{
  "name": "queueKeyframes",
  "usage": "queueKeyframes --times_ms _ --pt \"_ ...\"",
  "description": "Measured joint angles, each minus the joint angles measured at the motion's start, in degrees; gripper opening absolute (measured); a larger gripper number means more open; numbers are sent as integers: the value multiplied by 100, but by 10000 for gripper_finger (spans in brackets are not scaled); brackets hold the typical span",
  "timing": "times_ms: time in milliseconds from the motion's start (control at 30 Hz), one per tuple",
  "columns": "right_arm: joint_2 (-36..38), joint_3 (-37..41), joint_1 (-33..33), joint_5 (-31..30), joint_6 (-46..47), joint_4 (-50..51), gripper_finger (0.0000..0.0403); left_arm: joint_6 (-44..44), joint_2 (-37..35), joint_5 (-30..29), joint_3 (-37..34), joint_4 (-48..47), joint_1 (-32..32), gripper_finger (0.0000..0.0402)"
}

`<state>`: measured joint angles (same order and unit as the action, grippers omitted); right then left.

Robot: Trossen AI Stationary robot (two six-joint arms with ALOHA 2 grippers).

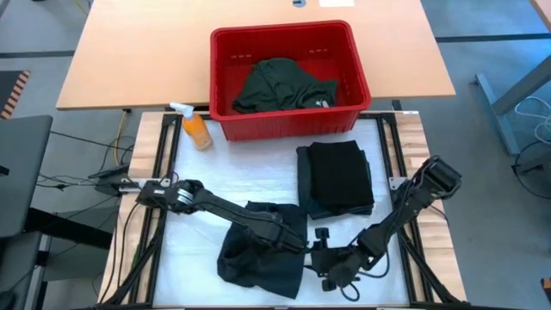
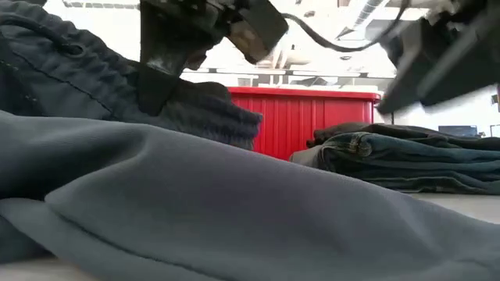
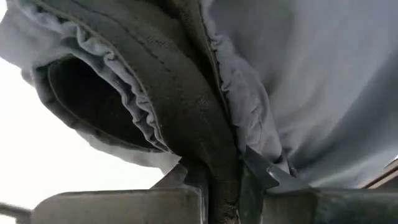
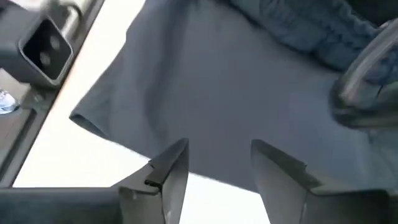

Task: Fold Laundry from Bin
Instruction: Fold the black shorts

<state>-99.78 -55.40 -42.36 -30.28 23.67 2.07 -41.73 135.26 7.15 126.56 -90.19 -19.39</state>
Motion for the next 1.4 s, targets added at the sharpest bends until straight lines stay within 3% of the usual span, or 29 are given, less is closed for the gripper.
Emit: queueKeyframes --times_ms 267,600,867,1033,1133,1267,1400 --pt "-445 2 -171 13 602 63 165 78 166 -22 851 38 81 72" --pt "-370 2 -167 17 644 0 145 61 -208 -296 824 33 135 159" --pt "-368 2 -136 17 644 -169 134 209 -546 -473 831 11 250 168" --pt "-278 -138 -139 99 611 -132 133 414 -1400 -1224 807 21 -80 169" --pt "-223 -415 -143 185 547 -113 133 310 -1962 -2384 454 12 -484 169" --pt "-213 -845 -104 101 288 -140 131 -366 -2498 -3502 -569 175 -1056 169" --pt "-257 -1197 244 -52 -16 -410 117 -692 -2780 -4108 -2117 1706 -1674 169"
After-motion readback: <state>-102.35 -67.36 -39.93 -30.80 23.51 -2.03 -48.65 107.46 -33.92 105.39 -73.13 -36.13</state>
